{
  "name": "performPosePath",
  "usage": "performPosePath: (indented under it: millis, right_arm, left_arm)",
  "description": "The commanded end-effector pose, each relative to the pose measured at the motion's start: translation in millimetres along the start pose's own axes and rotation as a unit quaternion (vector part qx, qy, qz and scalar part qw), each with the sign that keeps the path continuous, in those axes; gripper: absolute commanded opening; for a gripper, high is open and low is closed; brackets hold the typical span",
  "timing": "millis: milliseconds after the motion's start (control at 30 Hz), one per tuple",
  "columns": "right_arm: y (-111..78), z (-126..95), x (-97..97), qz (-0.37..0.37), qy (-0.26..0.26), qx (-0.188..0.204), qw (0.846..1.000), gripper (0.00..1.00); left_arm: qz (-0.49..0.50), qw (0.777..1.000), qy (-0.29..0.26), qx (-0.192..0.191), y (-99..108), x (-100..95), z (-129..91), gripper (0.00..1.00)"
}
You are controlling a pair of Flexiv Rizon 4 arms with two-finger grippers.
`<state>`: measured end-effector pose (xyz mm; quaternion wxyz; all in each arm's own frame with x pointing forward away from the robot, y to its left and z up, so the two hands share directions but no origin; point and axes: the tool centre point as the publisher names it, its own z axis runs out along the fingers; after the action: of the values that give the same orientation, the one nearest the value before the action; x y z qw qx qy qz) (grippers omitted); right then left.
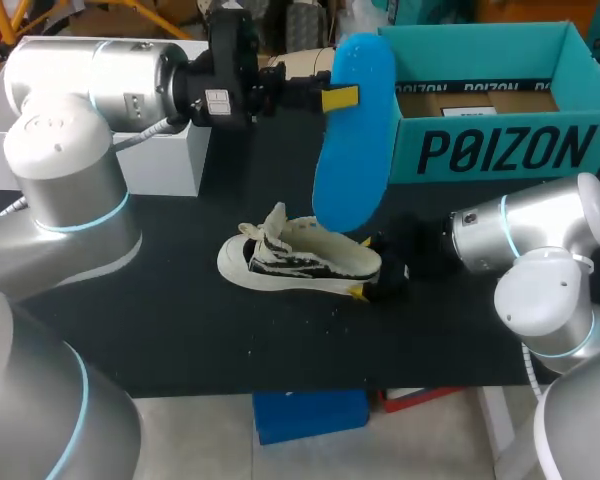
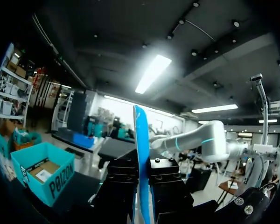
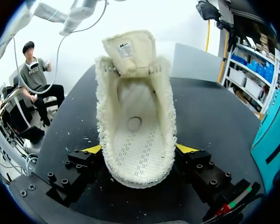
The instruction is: Take the shoe out of the shoebox, open the shoe tongue, remove and reinsert the insole, then place the shoe into the shoebox
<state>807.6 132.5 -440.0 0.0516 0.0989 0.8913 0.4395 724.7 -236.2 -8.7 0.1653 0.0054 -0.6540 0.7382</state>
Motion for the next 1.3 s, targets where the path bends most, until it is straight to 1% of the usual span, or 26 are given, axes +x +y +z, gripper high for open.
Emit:
performPosePath:
  millis: [33, 100, 133, 200, 233, 300, 333, 400, 433, 500, 533, 567, 600, 633, 667, 700, 733, 767, 800, 867, 967, 1000, 1033, 1067, 1233, 1300]
  right_arm:
    - [-0.1, 2.8, 0.1, 0.001, -0.001, 0.002, 1.000, 0.00]
    - [-0.1, 2.8, 0.1, 0.001, -0.001, 0.002, 1.000, 0.00]
    - [-0.1, 2.8, 0.1, 0.001, -0.001, 0.002, 1.000, 0.00]
    - [-0.1, 2.8, 0.1, 0.001, -0.001, 0.002, 1.000, 0.00]
    - [-0.1, 2.8, 0.1, 0.001, -0.001, 0.002, 1.000, 0.00]
    - [-0.1, 2.8, 0.1, 0.001, -0.001, 0.002, 1.000, 0.00]
    - [-0.1, 2.8, 0.1, 0.001, -0.001, 0.002, 1.000, 0.00]
    - [-0.1, 2.8, 0.1, 0.001, -0.001, 0.002, 1.000, 0.00]
    - [-0.1, 2.8, 0.1, 0.001, -0.001, 0.002, 1.000, 0.00]
    - [-0.1, 2.8, 0.1, 0.001, -0.001, 0.002, 1.000, 0.00]
    - [-0.1, 2.8, 0.1, 0.001, -0.001, 0.002, 1.000, 0.00]
    - [-0.1, 2.8, 0.1, 0.001, -0.001, 0.002, 1.000, 0.00]
    - [-0.1, 2.8, 0.1, 0.001, -0.001, 0.002, 1.000, 0.00]
    - [-0.1, 2.8, 0.1, 0.001, -0.001, 0.002, 1.000, 0.00]
    - [-0.1, 2.8, 0.1, 0.001, -0.001, 0.002, 1.000, 0.00]
    - [-0.1, 2.8, 0.1, 0.001, -0.001, 0.002, 1.000, 0.00]
    - [-0.1, 2.8, 0.1, 0.001, -0.001, 0.002, 1.000, 0.00]
    - [-0.1, 2.8, 0.1, 0.001, -0.001, 0.002, 1.000, 0.00]
    - [-0.1, 2.8, 0.1, 0.001, -0.001, 0.002, 1.000, 0.00]
    - [-0.1, 2.8, 0.1, 0.001, -0.001, 0.002, 1.000, 0.00]
    - [-0.1, 2.8, 0.1, 0.001, -0.001, 0.002, 1.000, 0.00]
    - [-0.1, 2.8, 0.1, 0.001, -0.001, 0.002, 1.000, 0.04]
    - [-0.1, 2.8, 0.1, 0.001, -0.001, 0.002, 1.000, 0.64]
    - [0.0, 0.4, -0.3, -0.002, -0.002, 0.007, 1.000, 1.00]
    - [-2.6, -15.8, -2.4, -0.024, -0.014, 0.062, 0.998, 1.00]
    - [-2.9, -23.1, -3.2, -0.042, -0.022, 0.099, 0.994, 1.00]
  left_arm:
    - [0.005, 1.000, -0.020, 0.013, -3.2, 14.0, -0.4, 0.00]
    - [0.001, 0.999, -0.012, 0.033, -7.9, 18.8, 0.2, 0.00]
    - [0.007, 0.999, -0.019, 0.025, -10.0, 20.8, 0.4, 0.00]
    - [0.000, 0.999, -0.009, 0.051, -15.0, 24.3, 0.6, 0.00]
    - [0.008, 0.999, -0.014, 0.042, -17.2, 25.6, 0.3, 0.00]
    - [0.004, 0.998, -0.003, 0.061, -22.2, 29.0, 1.7, 0.00]
    - [0.006, 0.998, -0.004, 0.057, -24.0, 30.7, 2.7, 0.00]
    - [0.000, 0.997, 0.012, 0.075, -27.9, 34.3, 5.7, 0.00]
    - [0.005, 0.998, 0.010, 0.065, -29.6, 35.5, 6.5, 0.00]
    - [-0.005, 0.995, 0.034, 0.093, -34.4, 38.5, 9.3, 0.00]
    - [0.004, 0.996, 0.033, 0.086, -37.5, 40.0, 10.6, 0.00]
    - [0.006, 0.995, 0.036, 0.088, -40.4, 40.8, 11.7, 0.00]
    - [0.002, 0.994, 0.046, 0.099, -43.0, 42.1, 13.1, 0.00]
    - [0.007, 0.995, 0.045, 0.092, -45.3, 43.4, 14.3, 0.00]
    - [0.011, 0.995, 0.046, 0.092, -47.6, 44.3, 15.5, 0.00]
    - [0.009, 0.993, 0.054, 0.101, -49.8, 45.5, 16.7, 0.00]
    - [0.012, 0.994, 0.053, 0.096, -51.4, 46.3, 17.4, 0.00]
    - [0.017, 0.995, 0.050, 0.090, -52.5, 46.6, 17.7, 0.00]
    - [0.014, 0.993, 0.056, 0.099, -53.4, 46.9, 18.4, 0.00]
    - [0.025, 0.995, 0.044, 0.091, -54.8, 47.1, 17.9, 0.00]
    - [0.025, 0.995, 0.044, 0.091, -54.8, 47.1, 17.9, 0.00]
    - [0.025, 0.995, 0.044, 0.091, -54.8, 47.1, 17.9, 0.00]
    - [0.025, 0.995, 0.044, 0.091, -54.8, 47.1, 17.9, 0.00]
    - [0.025, 0.995, 0.044, 0.091, -54.8, 47.1, 17.9, 0.00]
    - [0.025, 0.995, 0.044, 0.091, -54.8, 47.1, 17.9, 0.00]
    - [0.025, 0.995, 0.044, 0.091, -54.8, 47.1, 17.9, 0.00]
